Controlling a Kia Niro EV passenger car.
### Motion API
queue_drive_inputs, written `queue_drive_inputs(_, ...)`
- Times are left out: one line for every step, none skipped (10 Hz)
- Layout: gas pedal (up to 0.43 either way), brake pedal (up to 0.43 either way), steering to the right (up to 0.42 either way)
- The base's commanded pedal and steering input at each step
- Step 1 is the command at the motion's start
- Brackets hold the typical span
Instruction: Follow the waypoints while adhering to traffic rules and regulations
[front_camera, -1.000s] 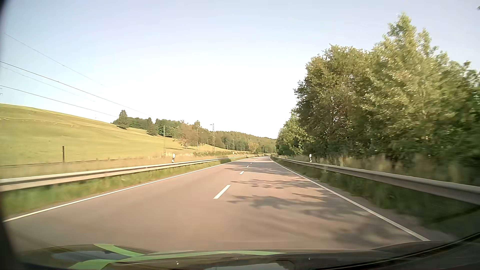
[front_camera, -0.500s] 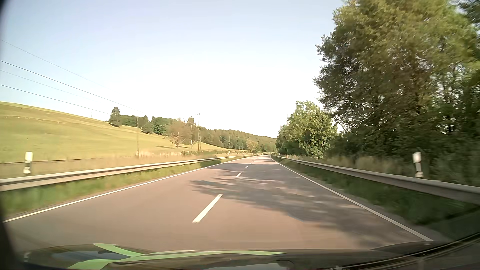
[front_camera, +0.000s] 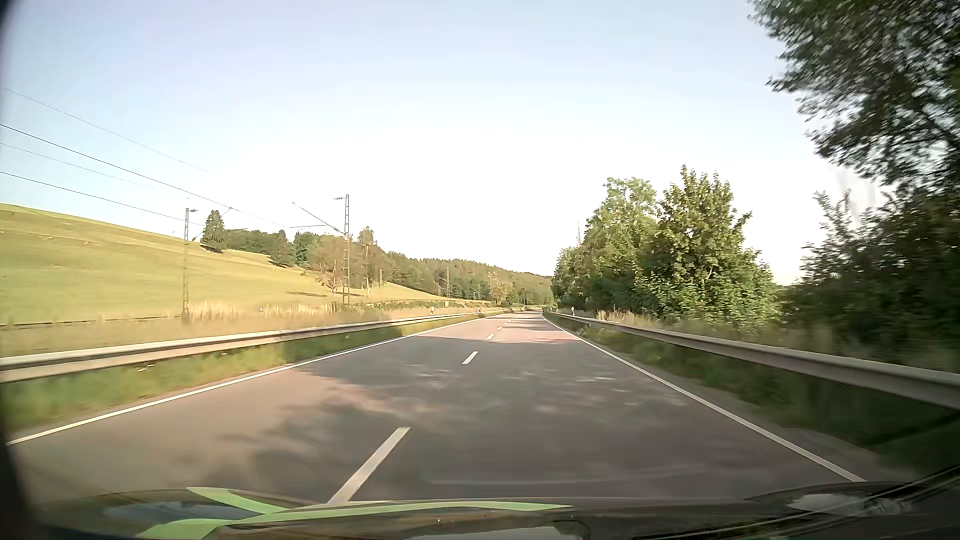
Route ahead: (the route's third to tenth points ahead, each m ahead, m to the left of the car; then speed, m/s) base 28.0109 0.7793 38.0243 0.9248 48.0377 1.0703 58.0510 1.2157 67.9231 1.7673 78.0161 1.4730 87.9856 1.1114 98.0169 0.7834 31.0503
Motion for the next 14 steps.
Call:
queue_drive_inputs(0.287,0.000,0.001)
queue_drive_inputs(0.287,0.000,0.001)
queue_drive_inputs(0.287,0.000,0.001)
queue_drive_inputs(0.287,0.000,0.001)
queue_drive_inputs(0.280,0.000,0.001)
queue_drive_inputs(0.268,0.000,0.001)
queue_drive_inputs(0.240,0.000,0.000)
queue_drive_inputs(0.240,0.000,0.001)
queue_drive_inputs(0.240,0.000,0.000)
queue_drive_inputs(0.268,0.000,0.000)
queue_drive_inputs(0.311,0.000,0.000)
queue_drive_inputs(0.319,0.000,0.000)
queue_drive_inputs(0.331,0.000,0.000)
queue_drive_inputs(0.331,0.000,0.000)
